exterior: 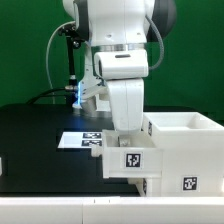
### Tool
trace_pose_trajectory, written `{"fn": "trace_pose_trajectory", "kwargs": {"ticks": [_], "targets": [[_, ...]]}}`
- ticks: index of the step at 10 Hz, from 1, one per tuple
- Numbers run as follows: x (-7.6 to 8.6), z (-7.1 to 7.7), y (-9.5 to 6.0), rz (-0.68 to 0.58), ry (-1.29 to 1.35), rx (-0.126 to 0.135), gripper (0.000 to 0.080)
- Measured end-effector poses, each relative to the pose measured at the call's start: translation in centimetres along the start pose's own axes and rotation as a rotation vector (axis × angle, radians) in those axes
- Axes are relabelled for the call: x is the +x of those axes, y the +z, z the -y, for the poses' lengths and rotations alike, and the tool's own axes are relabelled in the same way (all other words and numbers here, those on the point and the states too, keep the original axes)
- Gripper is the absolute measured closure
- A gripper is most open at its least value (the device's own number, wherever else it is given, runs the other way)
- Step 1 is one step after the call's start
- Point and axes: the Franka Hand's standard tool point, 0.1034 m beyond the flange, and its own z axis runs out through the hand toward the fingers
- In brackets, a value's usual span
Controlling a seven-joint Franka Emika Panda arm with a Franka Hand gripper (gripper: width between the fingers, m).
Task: Assemble drawer
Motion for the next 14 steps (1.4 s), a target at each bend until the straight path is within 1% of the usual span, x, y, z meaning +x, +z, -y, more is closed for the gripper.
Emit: {"fn": "trace_pose_trajectory", "kwargs": {"ticks": [1, 2, 3, 4, 6, 7, 9, 10, 12, 14], "targets": [[0.0, 0.0, 0.0, 0.0, 0.0, 0.0, 0.0765], [0.0, 0.1, 0.0, 0.001, 0.0, 0.006, 0.0765], [-0.2, 0.3, 0.0, 0.009, -0.001, 0.044, 0.0765], [-0.2, 0.2, 0.0, 0.007, -0.001, 0.04, 0.0765], [-0.2, 0.3, 0.0, 0.007, -0.001, 0.04, 0.0765], [-0.1, 0.3, -0.1, 0.007, -0.043, 0.04, 0.0765], [0.1, 0.8, -0.1, 0.009, -0.057, 0.047, 0.0765], [0.0, 0.8, -0.3, 0.012, -0.059, 0.051, 0.0765], [-0.1, 1.3, 0.1, 0.012, -0.077, 0.061, 0.0765], [-0.3, 1.6, 0.2, 0.011, -0.084, 0.065, 0.0765]]}}
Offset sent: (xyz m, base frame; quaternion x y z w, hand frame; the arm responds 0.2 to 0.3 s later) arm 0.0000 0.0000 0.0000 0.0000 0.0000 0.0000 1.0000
